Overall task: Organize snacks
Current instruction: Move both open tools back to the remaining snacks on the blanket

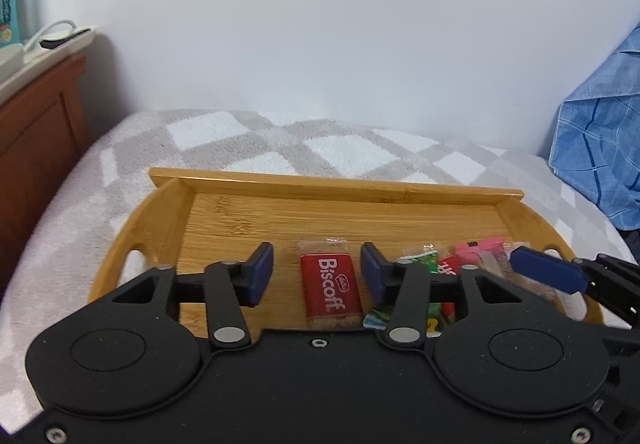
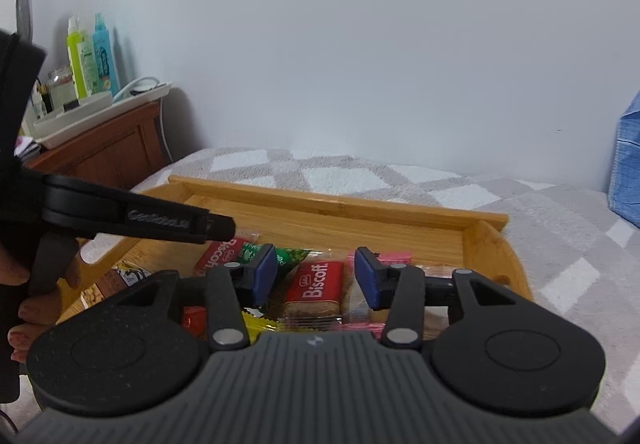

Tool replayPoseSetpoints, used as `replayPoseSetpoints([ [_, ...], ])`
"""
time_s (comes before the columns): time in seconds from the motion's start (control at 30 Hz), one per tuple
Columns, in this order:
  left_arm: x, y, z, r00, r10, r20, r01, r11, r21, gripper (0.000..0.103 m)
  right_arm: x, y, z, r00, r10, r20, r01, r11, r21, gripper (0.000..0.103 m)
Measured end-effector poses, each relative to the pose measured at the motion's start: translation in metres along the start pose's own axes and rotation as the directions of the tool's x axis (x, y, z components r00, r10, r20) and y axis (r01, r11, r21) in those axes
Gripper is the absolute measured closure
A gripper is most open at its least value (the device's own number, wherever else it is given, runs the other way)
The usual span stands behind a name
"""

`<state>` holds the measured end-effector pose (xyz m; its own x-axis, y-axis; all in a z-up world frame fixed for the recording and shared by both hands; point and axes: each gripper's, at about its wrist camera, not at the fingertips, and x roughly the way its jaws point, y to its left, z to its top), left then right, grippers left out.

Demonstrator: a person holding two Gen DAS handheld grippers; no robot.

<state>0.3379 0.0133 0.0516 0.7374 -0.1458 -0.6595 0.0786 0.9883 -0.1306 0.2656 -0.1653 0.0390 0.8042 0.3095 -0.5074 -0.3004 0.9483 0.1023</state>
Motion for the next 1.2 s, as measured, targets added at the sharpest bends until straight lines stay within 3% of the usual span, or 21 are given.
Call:
replayPoseSetpoints([
  [0.2, -0.047, -0.005, -0.008, 0.998, 0.010, 0.054, -0.011, 1.000, 0.021, 0.027, -0.036, -0.007, -0.001, 0.998, -0.046, 0.054, 0.044, 0.998, 0.034, 0.025],
  [0.3, -0.075, -0.008, -0.018, 0.997, 0.002, 0.083, -0.005, 1.000, 0.031, 0.021, -0.055, -0.010, -0.006, 0.996, -0.058, 0.066, 0.054, 0.997, 0.061, 0.021],
  [0.8, -0.177, -0.028, -0.088, 0.989, -0.006, 0.146, -0.005, 0.997, 0.073, 0.006, -0.134, 0.021, -0.058, 0.990, -0.082, 0.116, 0.070, 0.993, 0.100, 0.013],
  [1.2, -0.215, -0.024, -0.155, 0.988, 0.042, 0.147, -0.051, 0.997, 0.056, 0.004, -0.159, 0.039, -0.095, 0.991, -0.077, 0.105, 0.065, 0.992, 0.110, 0.012],
])
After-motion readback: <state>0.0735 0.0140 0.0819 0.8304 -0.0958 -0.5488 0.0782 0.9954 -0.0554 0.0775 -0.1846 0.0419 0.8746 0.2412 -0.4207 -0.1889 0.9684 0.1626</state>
